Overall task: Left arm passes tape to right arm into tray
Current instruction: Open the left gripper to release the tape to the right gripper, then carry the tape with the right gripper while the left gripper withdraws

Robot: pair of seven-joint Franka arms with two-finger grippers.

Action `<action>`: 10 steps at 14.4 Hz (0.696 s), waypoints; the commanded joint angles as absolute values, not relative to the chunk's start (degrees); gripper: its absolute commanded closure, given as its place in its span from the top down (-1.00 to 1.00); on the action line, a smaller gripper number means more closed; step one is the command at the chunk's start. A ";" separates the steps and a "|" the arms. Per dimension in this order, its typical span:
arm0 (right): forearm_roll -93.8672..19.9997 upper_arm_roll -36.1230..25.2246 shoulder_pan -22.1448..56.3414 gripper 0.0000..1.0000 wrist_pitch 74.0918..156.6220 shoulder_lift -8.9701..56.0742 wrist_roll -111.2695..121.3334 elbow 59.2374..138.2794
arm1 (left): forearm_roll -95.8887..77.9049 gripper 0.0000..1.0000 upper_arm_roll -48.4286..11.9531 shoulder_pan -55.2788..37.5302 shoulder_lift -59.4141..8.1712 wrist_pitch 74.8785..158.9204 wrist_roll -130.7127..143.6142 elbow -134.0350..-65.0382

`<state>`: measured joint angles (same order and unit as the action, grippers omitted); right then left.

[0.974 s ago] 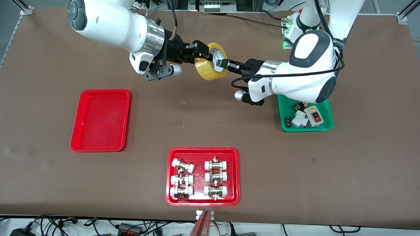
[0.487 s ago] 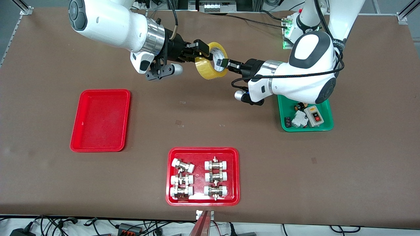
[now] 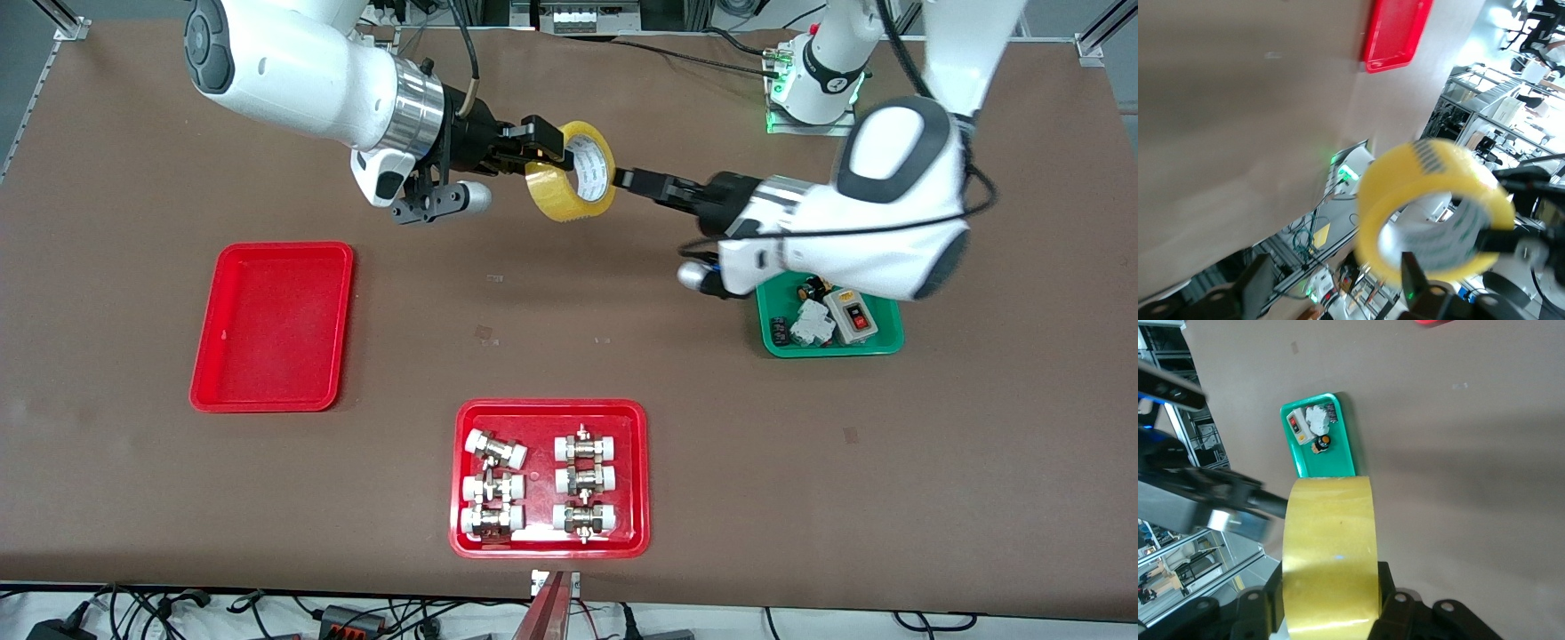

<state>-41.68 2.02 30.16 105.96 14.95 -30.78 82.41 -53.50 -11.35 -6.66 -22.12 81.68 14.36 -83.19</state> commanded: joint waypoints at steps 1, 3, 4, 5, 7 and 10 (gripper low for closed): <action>-42.63 2.02 24.72 -0.36 103.81 17.40 -28.75 81.82 | -48.53 1.00 -11.61 -0.02 -20.84 75.34 10.22 -82.09; -42.45 2.02 19.28 -0.36 100.82 19.50 -25.07 82.09 | -43.27 1.00 -11.51 4.46 -19.95 73.05 2.77 -82.18; -42.28 2.02 16.12 -0.36 99.07 20.38 -23.22 82.70 | -40.63 1.00 -11.51 5.53 -19.69 72.43 1.51 -82.18; -42.28 2.02 13.13 -0.36 98.70 21.35 -21.46 83.23 | -36.69 1.00 -11.25 5.62 -18.82 71.99 1.06 -82.18; -42.19 2.02 5.58 -0.36 95.91 24.42 -16.11 83.76 | -24.85 1.00 -12.12 6.41 -17.41 71.89 -0.17 -82.09; -42.10 1.93 -4.98 -0.36 90.80 30.47 -5.13 83.85 | -11.64 1.00 -11.61 5.89 -16.09 72.94 -12.61 -79.45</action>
